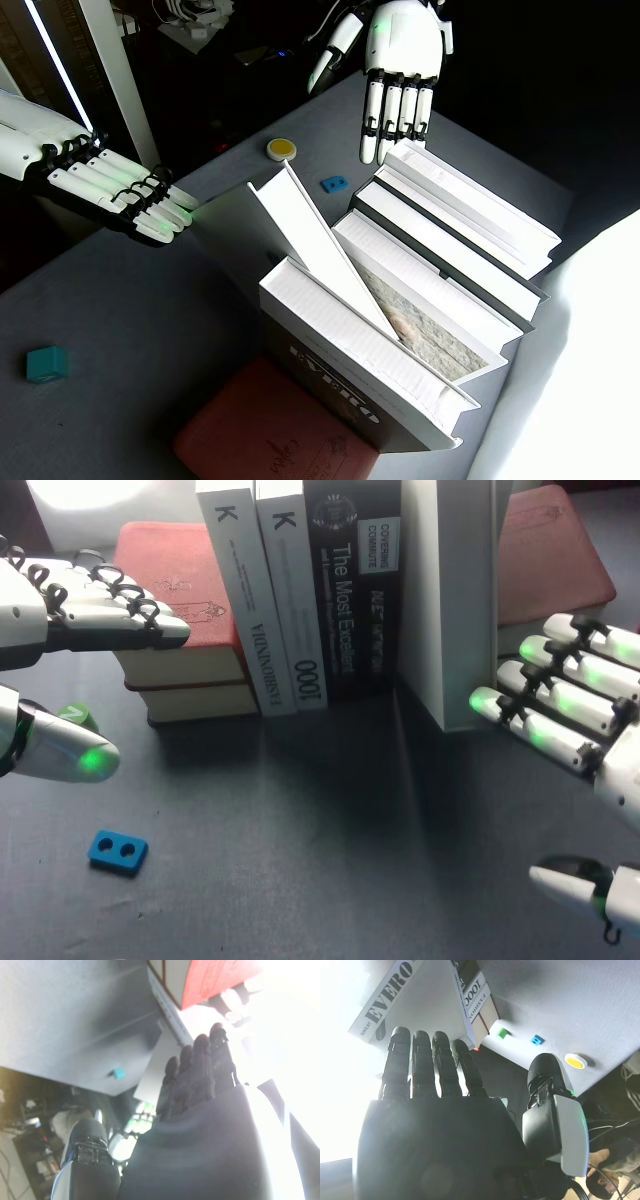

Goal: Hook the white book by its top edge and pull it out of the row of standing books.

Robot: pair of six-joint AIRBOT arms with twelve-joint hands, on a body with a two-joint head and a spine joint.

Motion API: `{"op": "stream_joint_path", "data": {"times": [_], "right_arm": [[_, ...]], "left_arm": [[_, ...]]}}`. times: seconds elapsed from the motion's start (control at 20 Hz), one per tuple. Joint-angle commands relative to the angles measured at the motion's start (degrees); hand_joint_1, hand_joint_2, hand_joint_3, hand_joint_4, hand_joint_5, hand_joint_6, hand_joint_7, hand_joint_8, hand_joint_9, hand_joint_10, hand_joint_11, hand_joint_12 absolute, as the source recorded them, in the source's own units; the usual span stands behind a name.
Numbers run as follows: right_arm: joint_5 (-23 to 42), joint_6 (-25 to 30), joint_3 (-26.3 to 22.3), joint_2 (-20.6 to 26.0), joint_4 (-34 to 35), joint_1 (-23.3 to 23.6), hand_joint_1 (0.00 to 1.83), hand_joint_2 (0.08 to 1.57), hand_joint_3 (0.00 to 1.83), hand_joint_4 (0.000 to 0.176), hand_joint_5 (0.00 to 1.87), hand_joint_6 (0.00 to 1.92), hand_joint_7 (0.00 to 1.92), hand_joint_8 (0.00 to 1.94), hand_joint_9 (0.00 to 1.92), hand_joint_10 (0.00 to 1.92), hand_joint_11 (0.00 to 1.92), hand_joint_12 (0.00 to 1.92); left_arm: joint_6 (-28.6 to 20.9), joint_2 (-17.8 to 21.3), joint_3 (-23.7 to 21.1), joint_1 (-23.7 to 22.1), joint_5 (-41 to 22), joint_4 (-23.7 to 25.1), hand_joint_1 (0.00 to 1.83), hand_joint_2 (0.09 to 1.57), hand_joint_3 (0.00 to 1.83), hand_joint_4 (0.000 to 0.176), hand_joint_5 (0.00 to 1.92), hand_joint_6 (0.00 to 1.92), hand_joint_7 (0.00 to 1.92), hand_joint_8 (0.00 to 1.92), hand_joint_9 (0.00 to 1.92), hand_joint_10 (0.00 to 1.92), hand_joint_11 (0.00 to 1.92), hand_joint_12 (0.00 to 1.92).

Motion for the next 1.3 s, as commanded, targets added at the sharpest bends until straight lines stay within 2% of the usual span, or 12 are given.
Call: {"op": "stream_joint_path", "data": {"times": [0.0, 0.55, 0.85, 1.0, 1.25], "right_arm": [[4.0, 0.2, 0.3, 0.0, -2.2, 0.2, 0.0, 1.24, 0.0, 0.0, 0.04, 0.01, 0.03, 0.01, 0.01, 0.0, 0.0, 0.0], [1.2, 0.3, 5.9, -3.9, 0.6, -2.6, 0.0, 1.24, 0.0, 0.0, 0.02, 0.0, 0.01, 0.0, 0.0, 0.0, 0.0, 0.0], [-2.0, 1.4, 5.7, -4.2, 0.8, -4.8, 0.0, 1.24, 0.0, 0.0, 0.03, 0.0, 0.01, 0.0, 0.0, 0.0, 0.0, 0.0], [-2.1, -0.9, 4.6, -3.9, 4.0, -5.4, 0.0, 1.26, 0.01, 0.0, 0.04, 0.01, 0.03, 0.01, 0.01, 0.0, 0.0, 0.0], [-0.5, -1.6, 1.6, -2.1, 4.0, -6.0, 0.0, 1.26, 0.0, 0.0, 0.04, 0.0, 0.03, 0.0, 0.01, 0.0, 0.0, 0.0]], "left_arm": [[0.1, 0.2, 0.4, -0.3, 1.4, -2.8, 0.0, 1.16, 0.0, 0.0, 0.01, 0.0, 0.01, 0.0, 0.0, 0.0, 0.0, 0.0], [0.5, 0.2, 1.2, -0.3, 1.2, -2.8, 0.0, 1.16, 0.0, 0.0, 0.02, 0.01, 0.02, 0.0, 0.01, 0.0, 0.01, 0.0], [0.5, 0.2, 1.1, -0.3, 0.9, -2.8, 0.0, 1.16, 0.0, 0.0, 0.02, 0.0, 0.02, 0.0, 0.0, 0.0, 0.0, 0.0], [0.5, 0.2, 1.2, -0.3, 0.8, -2.8, 0.0, 1.16, 0.0, 0.0, 0.0, 0.0, 0.0, 0.0, 0.0, 0.0, 0.0, 0.0], [0.6, 0.2, 1.3, -0.3, 0.6, -2.8, 0.0, 1.16, 0.0, 0.0, 0.01, 0.0, 0.0, 0.0, 0.0, 0.0, 0.0, 0.0]]}}
